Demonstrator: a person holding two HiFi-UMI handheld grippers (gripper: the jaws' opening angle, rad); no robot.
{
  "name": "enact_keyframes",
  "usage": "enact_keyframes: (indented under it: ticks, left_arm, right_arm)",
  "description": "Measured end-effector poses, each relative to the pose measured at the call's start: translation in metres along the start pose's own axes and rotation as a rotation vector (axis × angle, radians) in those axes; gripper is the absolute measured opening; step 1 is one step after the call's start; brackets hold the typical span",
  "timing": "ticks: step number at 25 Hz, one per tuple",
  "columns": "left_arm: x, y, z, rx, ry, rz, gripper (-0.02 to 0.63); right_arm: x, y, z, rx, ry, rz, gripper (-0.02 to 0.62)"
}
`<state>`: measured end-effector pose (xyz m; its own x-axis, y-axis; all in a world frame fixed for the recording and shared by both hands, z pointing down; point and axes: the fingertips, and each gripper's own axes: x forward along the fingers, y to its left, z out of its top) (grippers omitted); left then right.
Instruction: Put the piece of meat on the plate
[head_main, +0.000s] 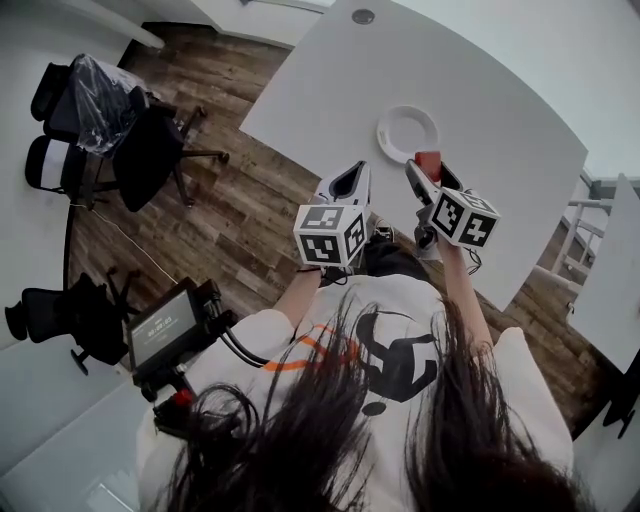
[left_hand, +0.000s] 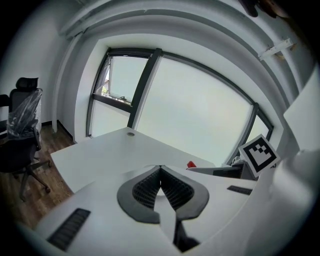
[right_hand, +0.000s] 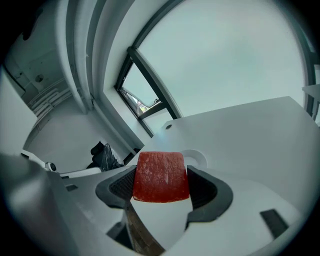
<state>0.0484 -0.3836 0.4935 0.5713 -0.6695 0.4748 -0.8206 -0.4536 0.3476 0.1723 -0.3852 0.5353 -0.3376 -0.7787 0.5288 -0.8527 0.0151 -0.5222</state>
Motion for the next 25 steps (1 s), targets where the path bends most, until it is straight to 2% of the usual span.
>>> enact_keyframes:
  ticks: [4, 11, 16, 20, 25]
  left_arm:
    - [0.019, -0.001, -0.006, -0.014, 0.029, -0.007, 0.005]
    - [0.042, -0.009, -0.012, 0.025, 0.072, -0.021, 0.005]
    - [0.046, -0.010, -0.010, 0.034, 0.076, -0.012, 0.005]
    - [0.046, -0.003, -0.008, 0.024, 0.073, 0.010, 0.005]
    - [0.045, 0.010, -0.008, 0.012, 0.073, 0.034, 0.005]
  right_arm:
    - [0.032, -0.017, 0.008, -0.086, 0.049, -0.015, 0.314]
    - [0.089, -0.038, 0.006, -0.280, 0.152, -0.056, 0.314]
    - [0.114, -0.050, -0.008, -0.340, 0.222, -0.087, 0.314]
    - [0.126, -0.055, -0.015, -0.407, 0.247, -0.107, 0.314]
    - [0.137, -0.056, -0.021, -0.442, 0.281, -0.126, 0.313]
